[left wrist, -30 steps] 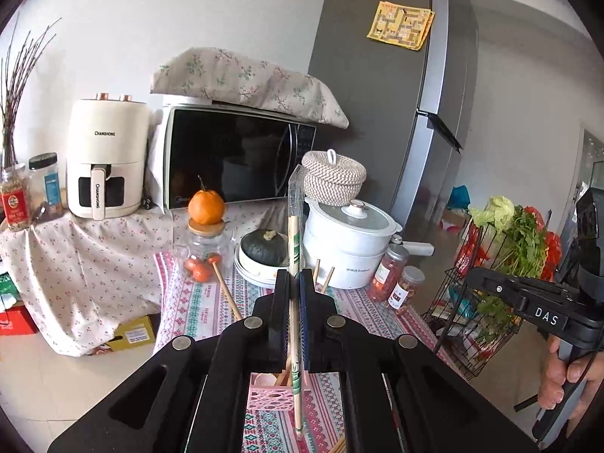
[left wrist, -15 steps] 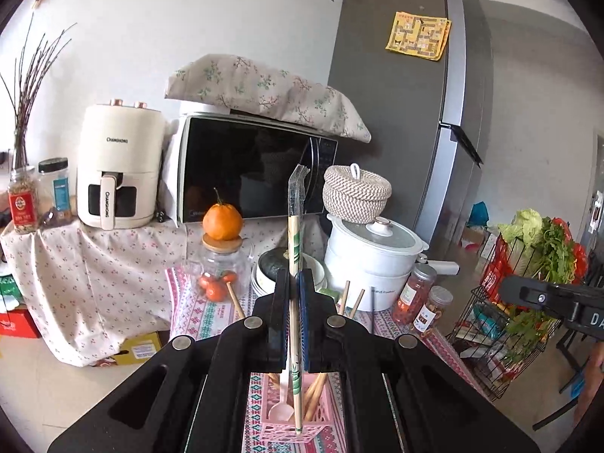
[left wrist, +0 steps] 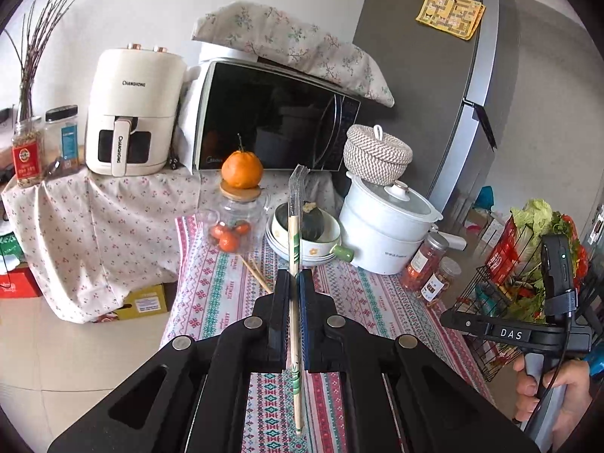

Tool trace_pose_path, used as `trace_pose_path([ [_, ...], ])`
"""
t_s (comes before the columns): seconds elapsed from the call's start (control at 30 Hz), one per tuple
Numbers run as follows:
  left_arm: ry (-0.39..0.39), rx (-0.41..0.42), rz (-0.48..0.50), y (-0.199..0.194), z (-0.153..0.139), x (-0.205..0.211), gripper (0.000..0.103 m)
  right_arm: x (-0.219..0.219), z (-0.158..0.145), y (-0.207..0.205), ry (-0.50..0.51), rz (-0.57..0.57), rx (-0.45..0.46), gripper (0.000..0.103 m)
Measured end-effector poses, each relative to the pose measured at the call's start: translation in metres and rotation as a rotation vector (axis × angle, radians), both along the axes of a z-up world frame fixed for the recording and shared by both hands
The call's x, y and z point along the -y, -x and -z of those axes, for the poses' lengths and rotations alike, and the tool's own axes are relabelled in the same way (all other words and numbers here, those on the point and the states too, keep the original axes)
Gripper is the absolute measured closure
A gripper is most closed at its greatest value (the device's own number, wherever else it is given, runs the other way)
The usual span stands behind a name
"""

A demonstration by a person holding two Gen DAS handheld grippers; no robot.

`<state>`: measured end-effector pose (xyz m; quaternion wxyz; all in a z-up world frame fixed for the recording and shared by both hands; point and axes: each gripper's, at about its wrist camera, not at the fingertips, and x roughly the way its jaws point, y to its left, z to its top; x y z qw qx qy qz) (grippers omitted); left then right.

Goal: Organize utensils

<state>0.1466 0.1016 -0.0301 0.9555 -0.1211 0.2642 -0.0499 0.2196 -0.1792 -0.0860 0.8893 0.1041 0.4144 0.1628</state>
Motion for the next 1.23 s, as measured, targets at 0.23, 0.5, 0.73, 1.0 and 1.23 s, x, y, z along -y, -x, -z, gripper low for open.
trace_pose_path([
  [0.23,0.026,-0.181,0.036,-0.015,0.032,0.005,0.098,0.002,0.005,0.003,0.017,0.001,-0.020,0.065],
  [0.5,-0.045,-0.343,0.086,-0.021,0.062,0.033,0.097,0.007,0.010,0.011,0.046,0.000,-0.032,0.055],
  [0.73,-0.143,-0.335,0.006,-0.012,0.059,0.041,0.020,0.009,0.011,0.020,0.102,0.006,-0.016,0.038],
  [1.0,-0.216,-0.372,-0.019,-0.005,0.060,0.050,0.015,0.004,0.011,0.035,0.229,0.038,0.023,0.016],
  [1.23,-0.231,-0.375,-0.009,0.001,0.063,0.055,0.015,0.000,0.017,0.042,0.296,0.030,0.030,0.007],
])
